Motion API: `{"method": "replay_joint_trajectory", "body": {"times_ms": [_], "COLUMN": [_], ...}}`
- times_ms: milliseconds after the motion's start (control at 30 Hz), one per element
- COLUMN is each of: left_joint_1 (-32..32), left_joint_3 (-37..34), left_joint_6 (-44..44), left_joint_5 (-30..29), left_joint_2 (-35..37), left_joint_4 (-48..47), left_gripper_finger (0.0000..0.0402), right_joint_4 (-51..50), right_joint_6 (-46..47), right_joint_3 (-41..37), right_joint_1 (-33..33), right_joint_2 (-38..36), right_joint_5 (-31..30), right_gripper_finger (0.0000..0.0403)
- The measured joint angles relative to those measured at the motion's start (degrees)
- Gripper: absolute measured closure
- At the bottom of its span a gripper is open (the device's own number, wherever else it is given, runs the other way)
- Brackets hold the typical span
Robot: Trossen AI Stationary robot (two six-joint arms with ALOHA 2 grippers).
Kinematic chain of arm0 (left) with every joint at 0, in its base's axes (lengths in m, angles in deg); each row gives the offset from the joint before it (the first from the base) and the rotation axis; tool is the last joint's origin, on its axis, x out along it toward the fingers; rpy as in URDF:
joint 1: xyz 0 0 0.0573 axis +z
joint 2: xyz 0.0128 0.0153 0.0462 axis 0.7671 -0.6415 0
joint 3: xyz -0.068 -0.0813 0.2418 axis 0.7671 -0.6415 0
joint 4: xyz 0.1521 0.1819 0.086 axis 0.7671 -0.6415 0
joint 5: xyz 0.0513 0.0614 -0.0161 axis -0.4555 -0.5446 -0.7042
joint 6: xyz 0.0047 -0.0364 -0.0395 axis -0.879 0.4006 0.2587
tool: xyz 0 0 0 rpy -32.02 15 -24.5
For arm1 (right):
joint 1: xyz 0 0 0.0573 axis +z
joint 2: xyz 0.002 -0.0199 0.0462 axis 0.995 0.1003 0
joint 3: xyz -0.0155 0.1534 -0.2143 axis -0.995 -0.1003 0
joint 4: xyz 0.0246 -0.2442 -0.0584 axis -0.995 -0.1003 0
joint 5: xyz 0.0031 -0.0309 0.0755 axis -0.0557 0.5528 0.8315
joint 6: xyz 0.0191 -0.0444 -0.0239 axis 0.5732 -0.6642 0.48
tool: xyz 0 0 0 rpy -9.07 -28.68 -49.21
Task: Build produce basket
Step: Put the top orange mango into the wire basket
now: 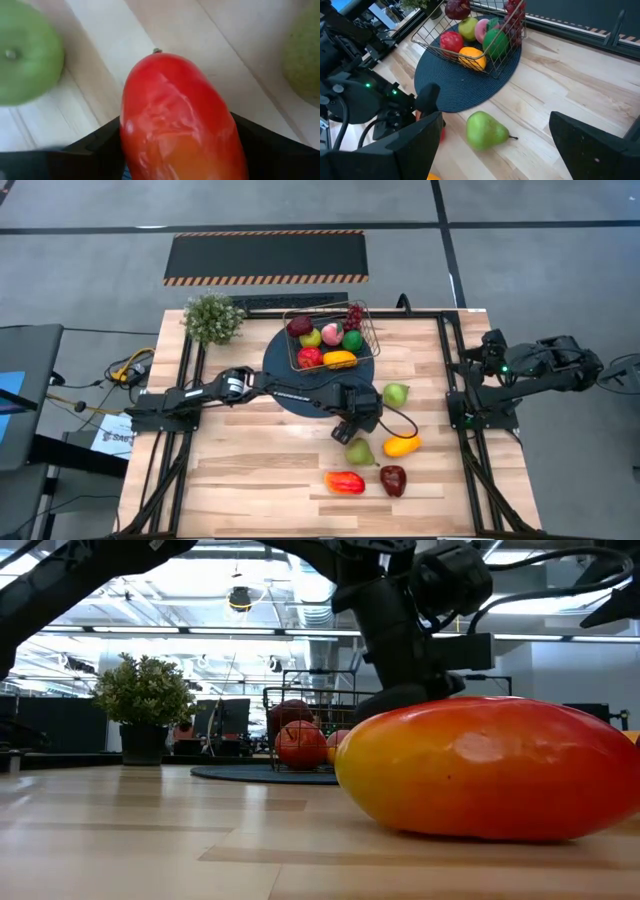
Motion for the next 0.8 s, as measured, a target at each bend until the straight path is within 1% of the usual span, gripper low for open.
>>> {"method": "replay_joint_trajectory", "body": {"times_ms": [100, 167, 233, 333, 400, 533, 600, 667, 800], "left_joint_1": [-0.25, -0.46, -0.69, -1.05, -1.31, -1.24, -0.82, -0.22, 1.29], "left_joint_3": [0.1, 0.3, 1.43, 5.29, 7.4, 14.12, 12.65, 12.24, 12.25], "left_joint_6": [3.88, 6.36, 7.75, 8.95, 9.66, 11.82, 13.09, 13.74, 15.9], "left_joint_5": [-0.95, -2.96, -3.54, -3.93, -4.55, -6.84, -8.41, -10.75, -17.98], "left_joint_2": [0.1, 0.31, 0.31, 0.33, 0.56, 0.69, 3.41, 5.62, 10.98], "left_joint_4": [-0.46, -1.54, -2.31, -5.88, -7.37, -12.6, -11.05, -11.99, -14.52], "left_gripper_finger": [0.0146, 0.0139, 0.0131, 0.0126, 0.013, 0.0138, 0.0137, 0.0132, 0.0128], "right_joint_4": [0.0, -0.02, 0.0, -0.02, -0.04, -0.04, -0.04, -0.09, -0.09], "right_joint_6": [-0.02, -0.12, -0.17, -0.15, -0.15, -0.13, -0.13, -0.13, -0.12], "right_joint_3": [-0.01, -0.01, -0.01, -0.02, -0.02, -0.01, 0.0, -0.02, -0.01], "right_joint_1": [0.0, 0.0, -0.01, 0.0, -0.02, -0.01, 0.0, -0.02, -0.03], "right_joint_2": [0.0, 0.0, 0.0, 0.0, 0.0, -0.02, 0.0, -0.02, -0.01], "right_joint_5": [0.0, -0.04, -0.04, -0.09, -0.11, -0.13, -0.13, -0.13, -0.13], "right_gripper_finger": [0.0017, 0.0017, 0.0017, 0.0017, 0.0017, 0.0017, 0.0017, 0.0017, 0.0017]}}
